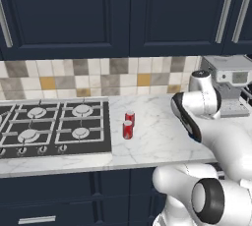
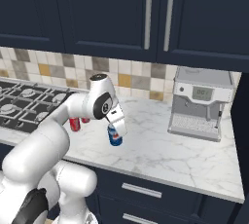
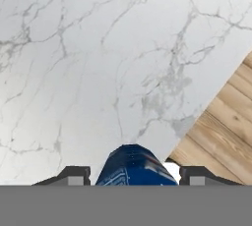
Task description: Four empty soda cans are scattered around the kitchen. Gather all the cans and cluster them next to the stove for recycling.
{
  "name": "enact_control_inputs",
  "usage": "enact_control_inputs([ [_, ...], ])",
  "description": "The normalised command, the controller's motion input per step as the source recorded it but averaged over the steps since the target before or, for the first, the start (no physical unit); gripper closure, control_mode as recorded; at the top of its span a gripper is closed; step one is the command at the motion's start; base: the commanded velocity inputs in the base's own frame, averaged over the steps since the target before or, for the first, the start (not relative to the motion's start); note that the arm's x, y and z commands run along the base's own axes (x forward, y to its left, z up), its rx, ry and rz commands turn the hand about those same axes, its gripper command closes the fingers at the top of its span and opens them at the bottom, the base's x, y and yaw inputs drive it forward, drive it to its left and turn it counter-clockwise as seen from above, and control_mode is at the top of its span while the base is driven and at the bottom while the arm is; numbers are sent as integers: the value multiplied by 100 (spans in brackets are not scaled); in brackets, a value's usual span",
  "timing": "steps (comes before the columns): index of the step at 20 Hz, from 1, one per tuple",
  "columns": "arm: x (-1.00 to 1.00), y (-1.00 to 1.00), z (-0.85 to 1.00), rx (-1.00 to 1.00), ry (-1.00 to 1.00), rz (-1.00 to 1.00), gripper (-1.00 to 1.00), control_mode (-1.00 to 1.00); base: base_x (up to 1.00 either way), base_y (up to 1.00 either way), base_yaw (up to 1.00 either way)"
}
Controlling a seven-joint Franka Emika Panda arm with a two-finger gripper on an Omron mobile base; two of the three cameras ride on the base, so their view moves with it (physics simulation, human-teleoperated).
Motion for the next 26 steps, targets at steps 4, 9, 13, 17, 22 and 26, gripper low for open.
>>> enact_control_inputs([
  [4, 16, 56, 4, 1, 0, 10, 100, -100, 0, 0, 0],
  [9, 24, 47, 0, 3, -2, 12, 100, -100, 0, 0, 0],
  [13, 27, 40, 0, 8, -3, 14, 100, -100, 0, 0, 0],
  [17, 35, 30, 0, 11, -4, 17, 100, -100, 0, 0, 0],
  [22, 32, 23, -5, 3, -8, 15, 100, -100, 0, 0, 0],
  [26, 31, 21, -11, 0, -7, 8, 100, -100, 0, 0, 0],
])
